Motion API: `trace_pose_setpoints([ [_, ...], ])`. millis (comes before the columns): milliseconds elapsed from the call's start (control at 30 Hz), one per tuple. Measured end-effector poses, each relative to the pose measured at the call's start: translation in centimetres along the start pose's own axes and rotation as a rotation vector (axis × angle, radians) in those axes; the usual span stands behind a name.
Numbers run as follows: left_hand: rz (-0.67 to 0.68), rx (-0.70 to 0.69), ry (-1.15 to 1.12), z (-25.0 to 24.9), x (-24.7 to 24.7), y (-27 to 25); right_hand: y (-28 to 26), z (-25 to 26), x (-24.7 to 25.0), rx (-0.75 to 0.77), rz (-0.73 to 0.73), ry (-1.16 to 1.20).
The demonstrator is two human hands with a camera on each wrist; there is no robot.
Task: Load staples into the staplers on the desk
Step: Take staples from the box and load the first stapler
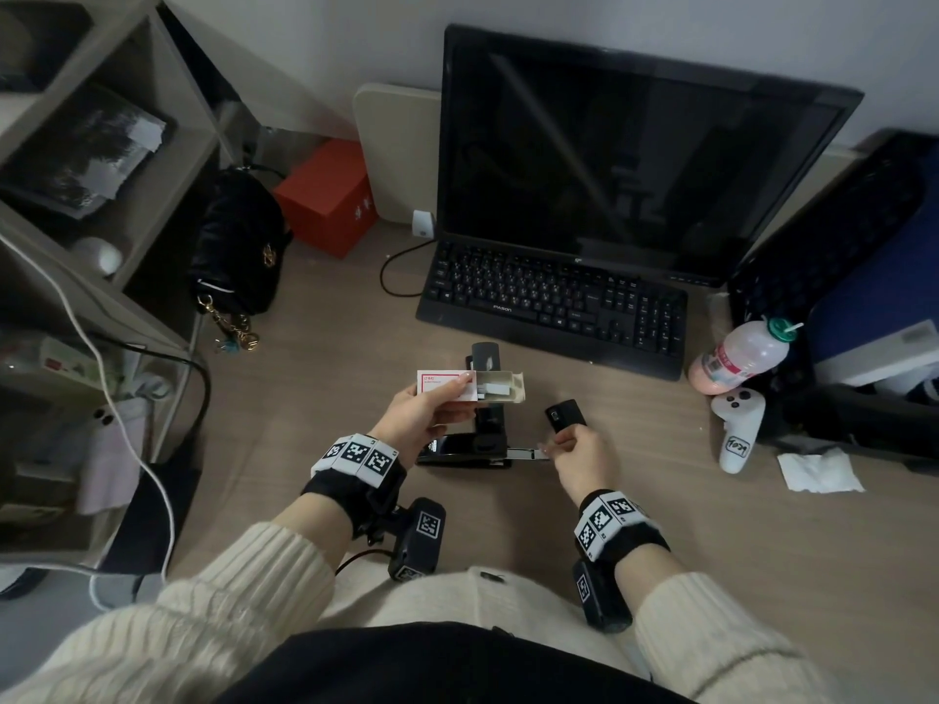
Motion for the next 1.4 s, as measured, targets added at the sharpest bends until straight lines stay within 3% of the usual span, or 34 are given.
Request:
trace_pose_setpoints([
  [200,-0.003,-0.006,-0.006,-0.1,0.1,-0.2,-0.1,0.7,0.2,0.030,-0.005,-0.150],
  [900,0.002,-0.010,-0.014,-0.1,0.2,-0.4,0.8,-0.4,-1.6,-0.026,-0.039,-0.020],
  [1133,0.015,-0.027,-0.007,-0.3,-0.1,-0.4,0.3,0.2,-0.6,-0.002,-0.076,-0.143],
  [1400,0.020,-0.031,-0.015,-0.3,-0.1,-0.5,0.2,-0.2,-0.9,-0.014,-0.022,-0.093],
])
Point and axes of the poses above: each hand's wrist, its own y-axis towards the middle knuckle, its own x-axis out of the back of the hand, z = x × y, the point moved 6 cm from there along y, towards the middle knuckle, and after that the axes turned 3 degrees about -z, right-handed, at the moved point
